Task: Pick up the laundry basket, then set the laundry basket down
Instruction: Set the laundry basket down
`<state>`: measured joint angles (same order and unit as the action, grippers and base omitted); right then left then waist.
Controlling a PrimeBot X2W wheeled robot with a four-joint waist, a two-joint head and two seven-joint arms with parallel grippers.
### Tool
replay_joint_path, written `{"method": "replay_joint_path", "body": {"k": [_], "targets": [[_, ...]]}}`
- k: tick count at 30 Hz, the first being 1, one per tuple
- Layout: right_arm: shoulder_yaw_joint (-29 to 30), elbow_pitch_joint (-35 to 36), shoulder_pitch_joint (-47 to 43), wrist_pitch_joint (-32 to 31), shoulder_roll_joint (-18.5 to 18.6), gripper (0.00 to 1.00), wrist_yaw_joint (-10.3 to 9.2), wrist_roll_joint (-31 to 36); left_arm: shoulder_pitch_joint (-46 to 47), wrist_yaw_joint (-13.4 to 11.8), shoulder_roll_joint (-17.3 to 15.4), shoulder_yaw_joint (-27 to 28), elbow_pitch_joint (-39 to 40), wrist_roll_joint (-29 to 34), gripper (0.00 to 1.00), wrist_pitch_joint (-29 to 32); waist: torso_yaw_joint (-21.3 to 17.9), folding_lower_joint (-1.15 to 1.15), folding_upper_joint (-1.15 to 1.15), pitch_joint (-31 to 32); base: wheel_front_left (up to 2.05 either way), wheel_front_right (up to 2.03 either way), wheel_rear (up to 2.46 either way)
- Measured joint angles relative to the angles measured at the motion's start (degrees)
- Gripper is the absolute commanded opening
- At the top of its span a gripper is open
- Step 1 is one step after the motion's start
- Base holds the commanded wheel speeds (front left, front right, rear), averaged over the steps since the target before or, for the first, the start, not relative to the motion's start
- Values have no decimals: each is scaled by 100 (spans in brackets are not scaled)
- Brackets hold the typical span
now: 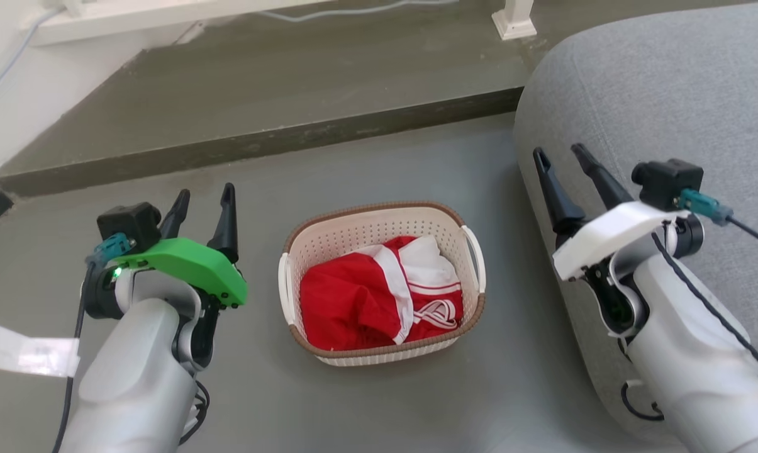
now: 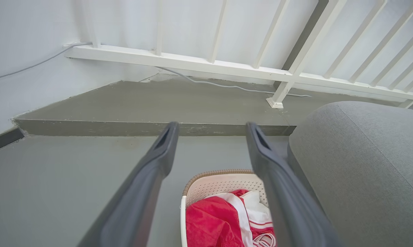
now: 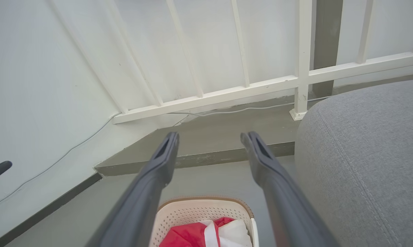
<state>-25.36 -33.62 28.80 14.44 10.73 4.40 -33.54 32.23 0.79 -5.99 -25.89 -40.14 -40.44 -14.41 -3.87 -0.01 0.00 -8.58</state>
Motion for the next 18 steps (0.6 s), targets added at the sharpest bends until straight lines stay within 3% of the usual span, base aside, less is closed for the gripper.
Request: {"method": "replay_joint_path", "body": {"k": [18], "targets": [[445,961,-875,0,47,100,-201,610,-1027,-383,-3,648,1381,934,100,-2,48,0,0,345,0,0,0]]}}
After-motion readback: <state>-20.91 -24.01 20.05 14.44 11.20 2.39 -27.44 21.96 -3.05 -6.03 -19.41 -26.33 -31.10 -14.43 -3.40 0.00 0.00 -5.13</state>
